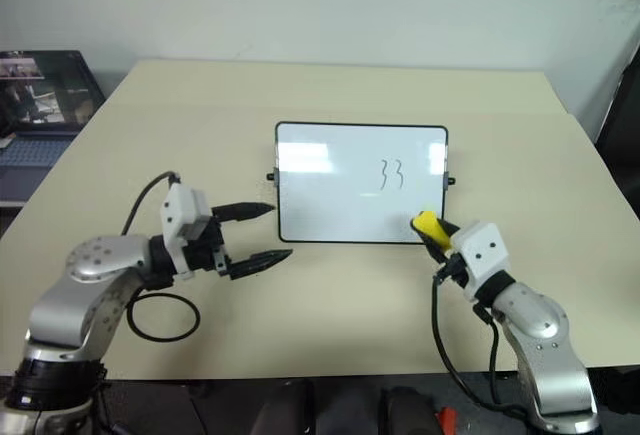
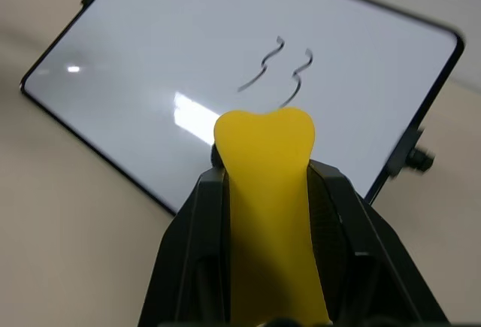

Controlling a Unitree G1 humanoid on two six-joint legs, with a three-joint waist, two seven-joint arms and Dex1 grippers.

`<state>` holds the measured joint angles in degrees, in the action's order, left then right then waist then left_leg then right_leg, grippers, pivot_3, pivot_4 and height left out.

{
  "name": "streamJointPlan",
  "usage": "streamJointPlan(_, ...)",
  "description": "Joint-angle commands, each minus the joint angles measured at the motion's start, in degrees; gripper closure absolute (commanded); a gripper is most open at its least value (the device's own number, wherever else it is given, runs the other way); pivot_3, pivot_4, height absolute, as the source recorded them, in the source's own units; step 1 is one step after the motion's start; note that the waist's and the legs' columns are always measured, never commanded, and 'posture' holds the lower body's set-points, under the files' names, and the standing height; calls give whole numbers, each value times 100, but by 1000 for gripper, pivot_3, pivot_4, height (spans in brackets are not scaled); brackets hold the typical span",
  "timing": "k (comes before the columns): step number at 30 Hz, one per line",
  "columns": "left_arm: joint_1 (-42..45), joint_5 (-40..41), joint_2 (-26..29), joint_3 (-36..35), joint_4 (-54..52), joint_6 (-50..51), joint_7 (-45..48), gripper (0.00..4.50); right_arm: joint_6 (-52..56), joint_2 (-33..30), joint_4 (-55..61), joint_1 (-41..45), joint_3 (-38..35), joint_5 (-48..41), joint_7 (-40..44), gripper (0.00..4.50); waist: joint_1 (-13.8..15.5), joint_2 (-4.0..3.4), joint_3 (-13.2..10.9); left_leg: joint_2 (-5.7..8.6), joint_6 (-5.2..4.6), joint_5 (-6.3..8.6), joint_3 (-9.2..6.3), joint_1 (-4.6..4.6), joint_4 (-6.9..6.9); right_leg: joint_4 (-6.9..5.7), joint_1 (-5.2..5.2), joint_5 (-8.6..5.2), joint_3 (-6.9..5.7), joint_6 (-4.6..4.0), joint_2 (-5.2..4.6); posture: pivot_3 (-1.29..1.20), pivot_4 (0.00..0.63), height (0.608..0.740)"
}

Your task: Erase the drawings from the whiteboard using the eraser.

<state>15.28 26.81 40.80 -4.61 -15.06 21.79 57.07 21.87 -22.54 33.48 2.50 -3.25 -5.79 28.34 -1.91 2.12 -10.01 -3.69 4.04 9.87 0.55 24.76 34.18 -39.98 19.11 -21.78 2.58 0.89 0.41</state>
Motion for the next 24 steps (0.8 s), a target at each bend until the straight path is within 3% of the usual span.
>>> streamJointPlan(1,156,-20,-77,17,-56,-88,-92,0,35,-127,-137,658,141,158,-124,3434,0,0,0,0,0,0,0,0,0,0,0,0,0,0,0,0,150,740)
streamJointPlan(7,307,-147,-131,227,-71,-146,-61,0,-149,-481,-1443,1992,606,557,52,3435,17,0,0,0,0,0,9,2,2,2,-1,1,-1,-1,1,0,150,740)
streamJointPlan(13,333,-117,-123,261,-100,-114,-34,0,-395,-382,-2704,3035,823,804,-30,3435,15,-1,-1,-1,0,0,11,4,6,2,0,1,0,-2,1,0,150,740)
streamJointPlan(24,249,-113,-102,238,-143,-95,-32,0,-1044,-149,-4142,3617,1313,1257,-29,3444,7,-2,-1,-4,-1,0,9,4,12,0,0,1,1,-2,1,0,150,740)
